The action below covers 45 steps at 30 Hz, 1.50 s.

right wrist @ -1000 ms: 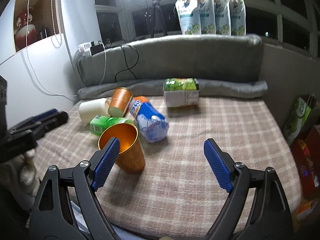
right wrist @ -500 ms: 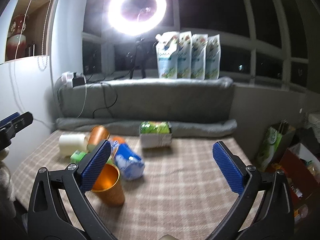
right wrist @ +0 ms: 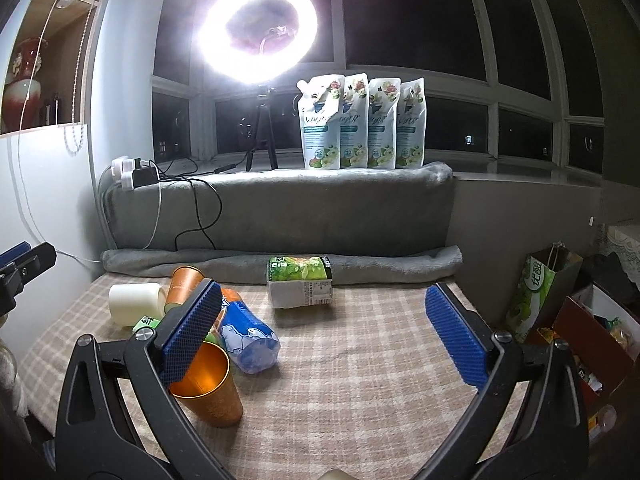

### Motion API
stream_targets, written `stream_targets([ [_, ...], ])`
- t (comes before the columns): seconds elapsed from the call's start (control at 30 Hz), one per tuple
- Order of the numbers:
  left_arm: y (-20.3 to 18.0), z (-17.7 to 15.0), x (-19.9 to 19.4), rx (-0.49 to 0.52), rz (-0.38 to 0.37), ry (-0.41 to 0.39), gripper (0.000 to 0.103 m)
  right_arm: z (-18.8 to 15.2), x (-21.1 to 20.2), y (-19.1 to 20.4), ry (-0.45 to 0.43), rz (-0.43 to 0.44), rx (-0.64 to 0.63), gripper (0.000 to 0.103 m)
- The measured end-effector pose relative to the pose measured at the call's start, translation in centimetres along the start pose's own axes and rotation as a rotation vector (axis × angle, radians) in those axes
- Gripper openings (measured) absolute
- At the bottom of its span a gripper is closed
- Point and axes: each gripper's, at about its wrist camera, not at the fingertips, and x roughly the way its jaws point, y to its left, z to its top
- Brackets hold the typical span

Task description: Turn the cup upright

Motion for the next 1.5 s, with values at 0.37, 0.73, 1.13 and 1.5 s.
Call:
stream_targets([
  [0.37,-0.12,-0.12,0.46,-0.003,-0.010,0.027,0.085,-0.05,0.12,-0.09,0.004,0.000,0.001,0.103],
  [0.73,-0.23,-0.14,0.63,0.001,-0.018,0.038,0.085,-0.05,0.25,-0.01,0.007,0.002,-0.001,0.103],
  [1.13,-0.47,-0.12,0.70,0.007,-0.038,0.051,0.085,-0.06,0.25,0.00,0.007,0.001,-0.001,0.103],
  [1.5,-0.58,-0.09,0.70,0.005,-0.034,0.043,0.085,-0.12,0.36,0.08,0.009,0.000,-0.001,0.103],
])
